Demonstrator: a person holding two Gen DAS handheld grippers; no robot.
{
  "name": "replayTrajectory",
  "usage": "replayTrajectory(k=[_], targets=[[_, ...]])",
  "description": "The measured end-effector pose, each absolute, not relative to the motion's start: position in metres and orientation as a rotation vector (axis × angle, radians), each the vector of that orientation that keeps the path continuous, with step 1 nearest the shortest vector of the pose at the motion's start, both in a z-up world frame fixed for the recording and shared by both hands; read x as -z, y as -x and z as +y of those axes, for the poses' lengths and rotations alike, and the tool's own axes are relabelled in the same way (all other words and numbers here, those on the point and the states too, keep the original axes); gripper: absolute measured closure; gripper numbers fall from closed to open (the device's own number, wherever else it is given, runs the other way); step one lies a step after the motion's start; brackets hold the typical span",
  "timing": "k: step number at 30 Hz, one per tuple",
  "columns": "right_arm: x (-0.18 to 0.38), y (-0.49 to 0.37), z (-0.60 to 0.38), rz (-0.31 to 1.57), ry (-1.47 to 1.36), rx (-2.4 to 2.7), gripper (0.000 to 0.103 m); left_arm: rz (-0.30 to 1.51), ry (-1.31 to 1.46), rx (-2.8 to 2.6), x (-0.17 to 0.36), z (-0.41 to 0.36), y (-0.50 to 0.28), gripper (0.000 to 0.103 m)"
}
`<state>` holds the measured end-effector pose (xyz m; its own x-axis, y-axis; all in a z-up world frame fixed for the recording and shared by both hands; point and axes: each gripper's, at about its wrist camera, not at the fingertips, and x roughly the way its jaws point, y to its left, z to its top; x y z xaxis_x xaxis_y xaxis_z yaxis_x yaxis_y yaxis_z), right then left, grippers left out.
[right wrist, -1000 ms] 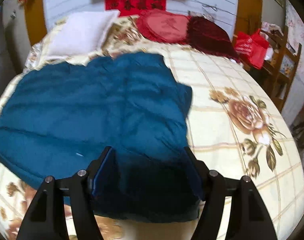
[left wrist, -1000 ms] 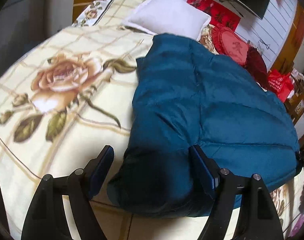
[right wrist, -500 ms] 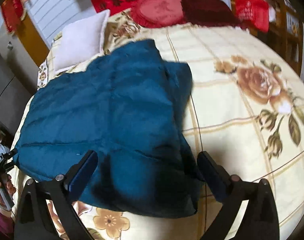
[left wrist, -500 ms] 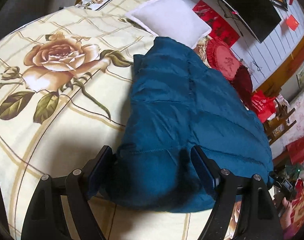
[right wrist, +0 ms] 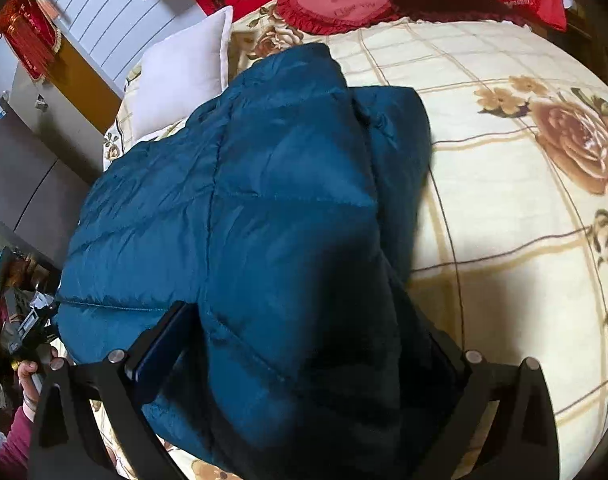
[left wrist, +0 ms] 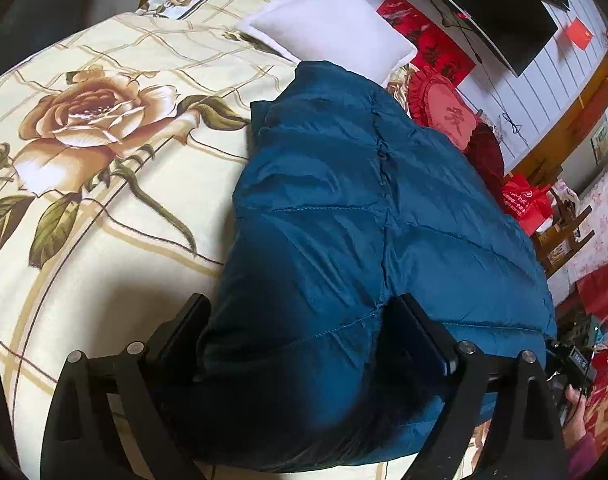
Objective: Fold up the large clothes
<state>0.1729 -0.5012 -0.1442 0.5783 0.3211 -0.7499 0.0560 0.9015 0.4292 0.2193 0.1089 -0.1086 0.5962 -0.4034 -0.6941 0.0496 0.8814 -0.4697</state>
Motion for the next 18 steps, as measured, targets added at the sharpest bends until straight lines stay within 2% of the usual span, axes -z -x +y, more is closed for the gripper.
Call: replayTrajectory(k=[7,12,18], targets=[[0.142,-0.169,-0.495,0.938,-0.437,-0.159,0.001,0.885,0.435,0.268,0.110,0.107,-0.219,0.010],[0.137,-0.165,-0.490,0.921,-0.420,-0.162,0.017,0.890,0.438,0.270,0.110,0.107,-0.219,0.012],[0.132,-0.159,-0.490,0.908,-0.420,-0.152,0.027,0.896,0.451,0.274,0.110,0.107,-0.219,0.022]])
